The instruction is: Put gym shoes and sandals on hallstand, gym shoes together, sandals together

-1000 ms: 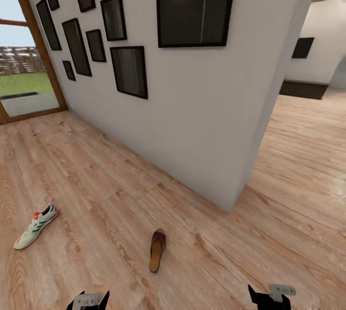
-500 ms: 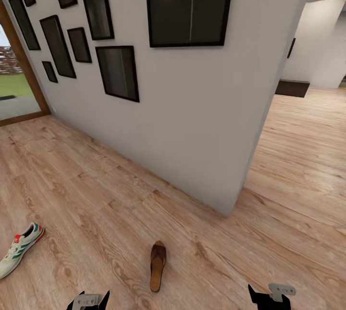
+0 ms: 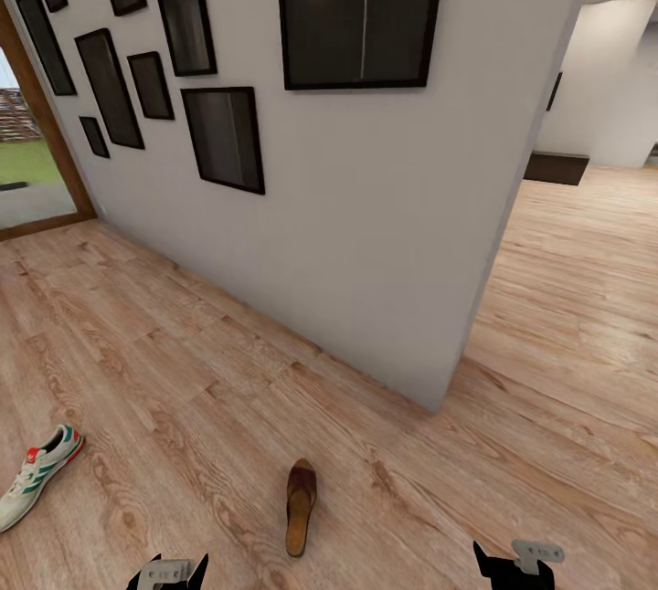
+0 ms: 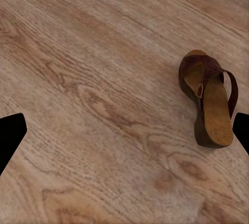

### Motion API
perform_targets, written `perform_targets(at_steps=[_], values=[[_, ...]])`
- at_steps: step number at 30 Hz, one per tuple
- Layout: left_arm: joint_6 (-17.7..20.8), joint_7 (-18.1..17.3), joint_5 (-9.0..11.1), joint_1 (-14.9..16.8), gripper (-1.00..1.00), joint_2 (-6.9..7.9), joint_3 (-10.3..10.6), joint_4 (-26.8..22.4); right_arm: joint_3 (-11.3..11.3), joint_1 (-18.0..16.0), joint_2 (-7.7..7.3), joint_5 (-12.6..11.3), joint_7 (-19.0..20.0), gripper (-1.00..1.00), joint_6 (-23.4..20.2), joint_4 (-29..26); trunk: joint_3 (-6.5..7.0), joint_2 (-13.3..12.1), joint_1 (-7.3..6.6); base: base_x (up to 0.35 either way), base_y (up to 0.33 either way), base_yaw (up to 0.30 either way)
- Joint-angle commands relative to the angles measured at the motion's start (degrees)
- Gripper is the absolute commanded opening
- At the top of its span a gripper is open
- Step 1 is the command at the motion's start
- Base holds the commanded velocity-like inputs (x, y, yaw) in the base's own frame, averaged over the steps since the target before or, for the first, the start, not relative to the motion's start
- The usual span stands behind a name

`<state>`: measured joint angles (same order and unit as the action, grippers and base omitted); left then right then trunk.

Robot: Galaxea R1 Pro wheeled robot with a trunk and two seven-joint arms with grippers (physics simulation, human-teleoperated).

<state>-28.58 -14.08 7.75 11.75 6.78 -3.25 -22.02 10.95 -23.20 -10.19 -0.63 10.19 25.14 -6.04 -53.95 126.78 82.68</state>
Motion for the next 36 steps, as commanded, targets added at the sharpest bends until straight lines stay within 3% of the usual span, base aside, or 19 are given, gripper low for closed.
perform_targets(at_steps=[1,36], values=[[0.0,-0.6,0.6,0.0,1.00,-0.01,-0.2,0.1,0.5,0.0,-0.06,-0.1,0.5,1.00,0.1,0.1,-0.05,0.0,-0.01,0.000,0.000,0.000],[0.0,-0.6,0.4,0.0,1.00,-0.01,-0.2,0.1,0.5,0.0,-0.03,-0.1,0.4,1.00,0.1,0.1,-0.05,0.0,-0.01,-0.011,0.002,0.000]])
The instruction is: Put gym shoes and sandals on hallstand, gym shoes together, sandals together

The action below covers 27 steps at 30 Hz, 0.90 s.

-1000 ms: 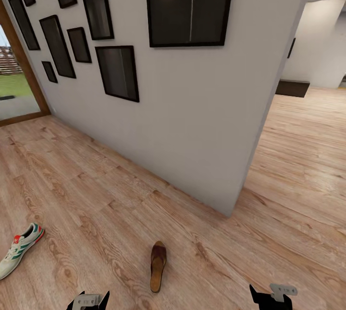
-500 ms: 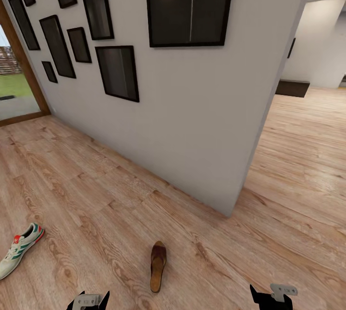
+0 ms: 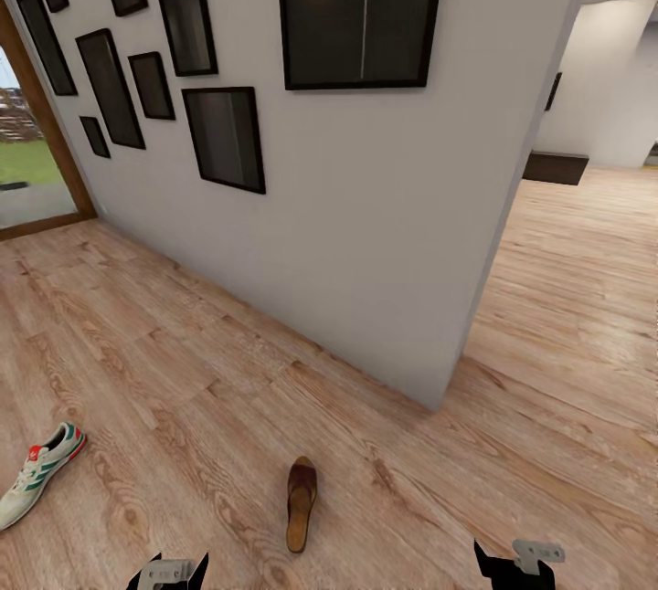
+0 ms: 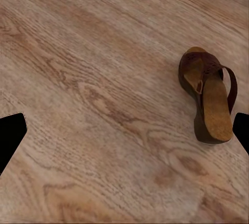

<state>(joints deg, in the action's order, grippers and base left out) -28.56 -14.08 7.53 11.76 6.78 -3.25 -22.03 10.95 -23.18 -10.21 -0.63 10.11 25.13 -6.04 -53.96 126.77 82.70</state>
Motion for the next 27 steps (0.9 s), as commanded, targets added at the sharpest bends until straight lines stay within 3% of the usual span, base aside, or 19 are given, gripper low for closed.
perform_targets(at_steps=[1,12,23,27], values=[[0.0,-0.6,0.6,0.0,1.00,-0.01,-0.2,0.1,0.5,-0.1,0.00,-0.1,0.5,1.00,0.1,0.1,-0.05,0.0,-0.03,-0.182,0.057,-0.035],[0.0,-0.6,0.7,0.0,1.00,0.07,-0.2,0.1,0.5,0.0,0.16,-0.1,0.5,1.00,0.1,0.1,-0.05,0.0,-0.03,-0.244,0.129,-0.192],[0.0,-0.6,0.3,0.1,1.00,-0.01,-0.1,0.1,0.5,0.0,0.19,-0.1,0.4,1.00,0.1,0.0,-0.05,0.0,-0.03,-0.033,0.022,-0.263],[0.3,-0.6,0.2,0.1,1.00,-0.03,0.0,0.1,0.5,0.0,0.25,-0.2,0.3,1.00,0.1,-0.1,-0.05,0.0,-0.03,-0.001,0.000,-0.075]])
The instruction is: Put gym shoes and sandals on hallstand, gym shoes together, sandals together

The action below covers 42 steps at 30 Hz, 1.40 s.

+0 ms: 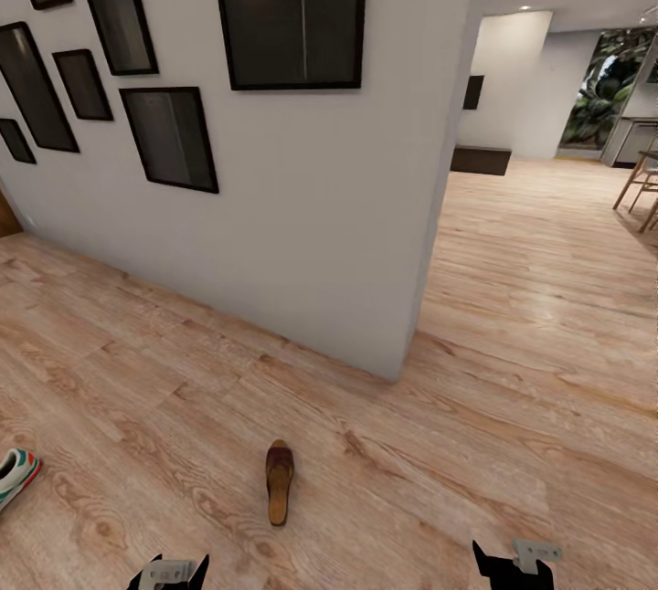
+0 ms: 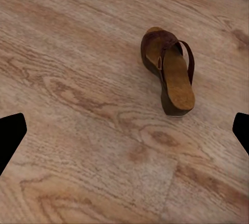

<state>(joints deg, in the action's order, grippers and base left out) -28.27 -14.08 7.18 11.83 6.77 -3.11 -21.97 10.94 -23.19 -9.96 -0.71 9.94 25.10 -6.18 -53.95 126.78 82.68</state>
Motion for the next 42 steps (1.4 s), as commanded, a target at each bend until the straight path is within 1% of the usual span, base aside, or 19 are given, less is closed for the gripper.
perform_targets(at_steps=[1,9,10,11,14,17,18,19,23,25,28,33,34,38,42], values=[[0.0,-0.6,0.6,0.0,1.00,-0.01,-0.2,0.0,0.5,0.0,0.00,-0.1,0.5,1.00,0.1,0.1,-0.05,0.0,-0.01,0.000,0.000,-0.029],[0.8,-0.4,0.6,0.5,1.00,-0.28,-0.1,0.0,0.5,-0.1,0.03,-0.1,0.5,1.00,0.1,0.0,-0.05,0.0,-0.01,0.000,0.000,-0.008],[1.1,0.0,0.5,0.9,1.00,-1.15,0.0,0.0,0.6,-0.1,-0.04,-0.2,0.6,1.00,0.1,-0.1,-0.05,0.0,-0.01,0.000,0.000,0.000],[1.2,0.5,0.3,1.0,1.00,-1.47,0.0,0.0,0.6,-0.1,-0.05,-0.2,0.6,1.00,0.1,-0.1,-0.05,0.0,-0.01,0.000,0.000,0.000],[2.6,2.1,-0.8,1.6,1.00,-2.26,0.1,-0.4,0.6,-0.1,-0.06,-0.2,0.5,1.00,0.1,-0.2,-0.05,0.0,-0.01,0.000,0.000,0.000],[5.1,3.4,-2.4,2.9,1.00,-2.91,0.1,-0.7,0.7,-0.1,-0.06,-0.2,0.5,1.00,0.1,-0.3,-0.05,0.0,-0.01,0.000,0.000,0.000],[6.1,3.9,-3.0,3.5,1.00,-3.14,0.1,-0.7,0.7,-0.1,-0.06,-0.2,0.5,1.00,0.1,-0.3,-0.05,0.0,-0.01,0.000,0.000,0.000],[8.4,4.6,-4.4,4.7,1.00,-3.56,0.1,-0.8,0.7,-0.1,-0.08,-0.2,0.5,1.00,0.1,-0.4,-0.05,0.0,-0.01,0.000,0.000,0.000],[12.8,5.6,-6.7,7.4,1.00,-4.26,0.1,-0.9,0.8,-0.1,-0.30,-0.2,0.6,1.00,0.1,-1.3,-0.05,0.0,-0.01,0.000,0.000,0.000],[14.8,5.9,-7.4,8.8,1.00,-4.64,0.0,-1.0,0.8,-0.1,-0.44,-0.3,0.6,1.00,0.0,-2.9,-0.05,0.0,-0.01,0.000,0.000,0.000],[17.3,6.2,-8.1,11.0,1.00,-5.37,0.0,-1.0,0.8,-0.1,-0.55,-0.3,0.6,1.00,-0.3,-6.7,-0.05,0.0,-0.01,0.000,0.000,0.000],[21.1,6.6,-8.7,14.4,1.00,-6.52,0.0,-0.9,0.9,-0.1,-0.64,-0.3,0.5,1.00,-2.5,-13.9,-0.05,0.0,-0.01,0.000,0.000,0.000],[21.1,6.6,-8.7,14.4,1.00,-6.52,0.0,-0.9,0.9,-0.1,-0.64,-0.3,0.5,1.00,-2.5,-13.9,-0.05,0.0,-0.01,0.000,0.000,0.000],[23.4,8.0,-8.8,16.4,1.00,-7.01,0.0,-0.9,0.9,-0.1,-0.66,-0.3,0.5,1.00,-6.5,-18.7,-0.05,0.0,-0.01,0.000,0.000,0.000],[24.2,10.1,-8.7,17.4,1.00,-7.18,0.0,-1.0,0.9,-0.1,-0.67,-0.4,0.6,1.00,-11.2,-23.2,-0.05,0.0,-0.01,0.000,0.000,0.000]])
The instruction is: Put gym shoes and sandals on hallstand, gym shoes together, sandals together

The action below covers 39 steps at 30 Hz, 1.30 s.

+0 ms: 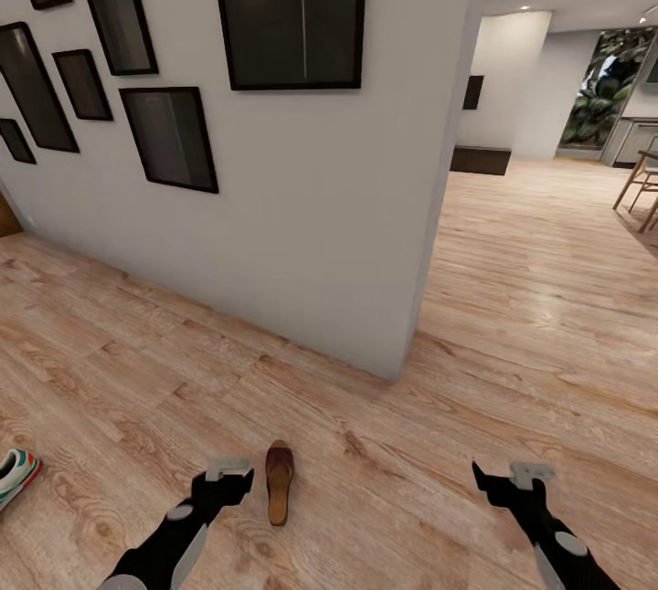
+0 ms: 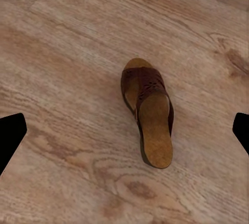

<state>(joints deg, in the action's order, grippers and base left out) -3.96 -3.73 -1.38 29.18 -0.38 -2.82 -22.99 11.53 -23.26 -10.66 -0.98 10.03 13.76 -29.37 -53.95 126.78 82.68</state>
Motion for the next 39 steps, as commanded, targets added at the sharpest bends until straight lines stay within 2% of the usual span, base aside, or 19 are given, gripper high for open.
perform_targets(at_steps=[1,8,20,32,39], values=[[-0.1,0.1,-0.1,0.1,1.00,-0.04,-0.3,0.0,0.3,0.0,0.03,-0.1,0.5,1.00,-1.0,-0.9,-0.05,0.0,-0.01,0.000,0.000,0.000],[-0.3,0.8,-0.1,0.1,1.00,-0.01,-0.4,-0.2,0.2,0.0,0.06,-0.1,0.7,1.00,-5.1,-3.8,-0.05,0.0,-0.01,0.000,0.000,0.000],[-4.6,1.4,0.0,-0.1,1.00,0.07,-0.5,-0.1,0.0,0.0,0.17,0.0,0.7,1.00,-6.2,-4.3,-0.05,0.0,-0.01,0.000,0.000,0.000],[-4.9,1.7,0.2,0.2,1.00,-0.08,-0.4,0.0,0.1,0.0,0.28,0.0,0.6,1.00,-6.3,-4.4,-2.52,4.8,2.63,0.000,0.000,0.000],[-4.6,1.7,-0.1,1.9,1.00,-1.54,-0.3,-0.2,0.2,0.0,0.20,0.0,0.5,1.00,-6.3,-4.4,-4.40,7.6,4.16,0.000,0.000,0.000]])
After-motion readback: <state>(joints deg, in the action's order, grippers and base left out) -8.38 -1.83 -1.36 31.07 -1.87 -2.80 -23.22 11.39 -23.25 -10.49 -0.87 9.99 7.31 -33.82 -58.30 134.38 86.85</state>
